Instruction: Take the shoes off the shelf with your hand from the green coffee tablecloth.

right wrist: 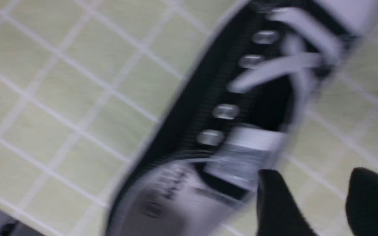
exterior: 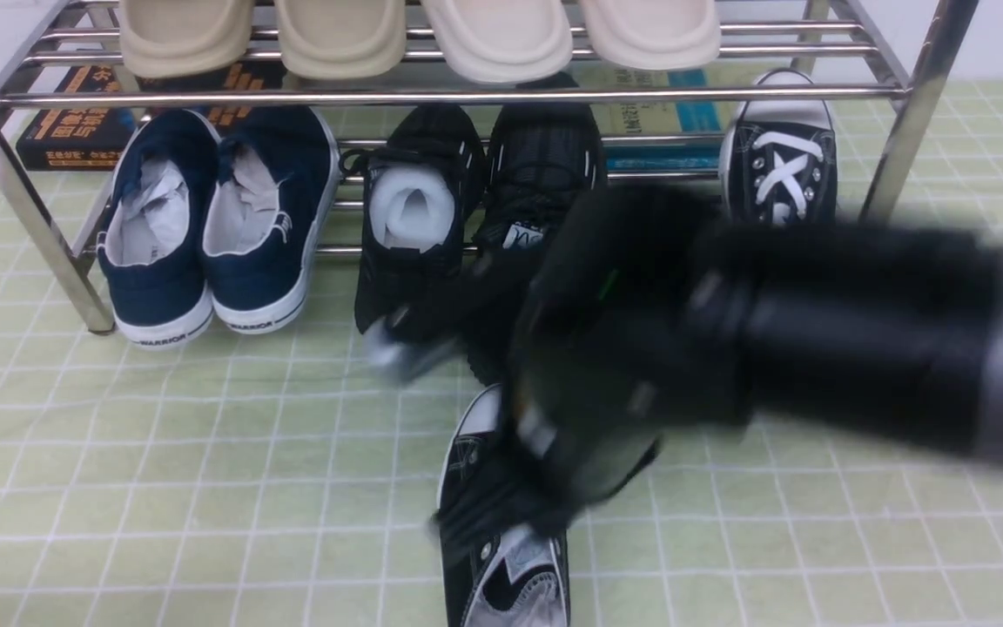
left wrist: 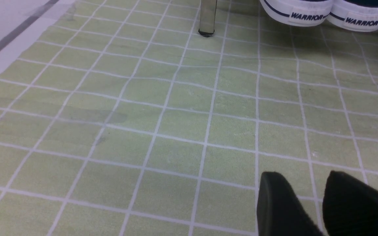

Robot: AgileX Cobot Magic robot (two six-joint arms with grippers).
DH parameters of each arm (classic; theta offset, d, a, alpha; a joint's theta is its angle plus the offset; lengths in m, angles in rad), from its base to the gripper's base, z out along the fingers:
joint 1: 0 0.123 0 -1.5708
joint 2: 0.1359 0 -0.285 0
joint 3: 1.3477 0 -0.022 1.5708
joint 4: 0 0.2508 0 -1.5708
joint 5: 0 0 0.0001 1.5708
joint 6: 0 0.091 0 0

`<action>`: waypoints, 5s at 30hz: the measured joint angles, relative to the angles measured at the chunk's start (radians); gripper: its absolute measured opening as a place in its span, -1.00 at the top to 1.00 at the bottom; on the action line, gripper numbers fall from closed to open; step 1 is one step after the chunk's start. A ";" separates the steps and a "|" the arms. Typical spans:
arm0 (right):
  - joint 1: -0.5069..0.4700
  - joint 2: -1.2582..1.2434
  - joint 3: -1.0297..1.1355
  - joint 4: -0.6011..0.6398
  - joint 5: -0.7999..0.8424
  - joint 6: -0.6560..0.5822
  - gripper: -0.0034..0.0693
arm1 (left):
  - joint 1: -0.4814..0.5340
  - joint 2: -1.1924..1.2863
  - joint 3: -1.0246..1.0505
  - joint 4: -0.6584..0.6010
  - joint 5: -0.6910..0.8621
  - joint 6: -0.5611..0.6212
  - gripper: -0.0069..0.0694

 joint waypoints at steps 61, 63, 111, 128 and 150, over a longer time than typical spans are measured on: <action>-0.409 -0.097 0.027 0.180 0.083 -0.153 0.91 | 0.000 0.000 0.000 0.001 0.000 0.000 0.19; -0.371 -0.142 0.081 0.190 0.084 -0.138 0.90 | 0.000 0.000 0.000 0.001 0.000 0.000 0.19; -0.133 0.005 0.214 0.207 -0.181 0.207 0.62 | 0.000 0.000 0.000 0.003 0.000 0.000 0.19; -0.133 -0.042 -0.038 0.269 0.060 -0.193 0.23 | 0.000 0.000 0.000 0.003 0.000 0.000 0.19; -0.133 -0.946 0.736 0.333 -0.489 -0.431 0.92 | 0.000 0.000 0.000 0.003 0.000 0.000 0.19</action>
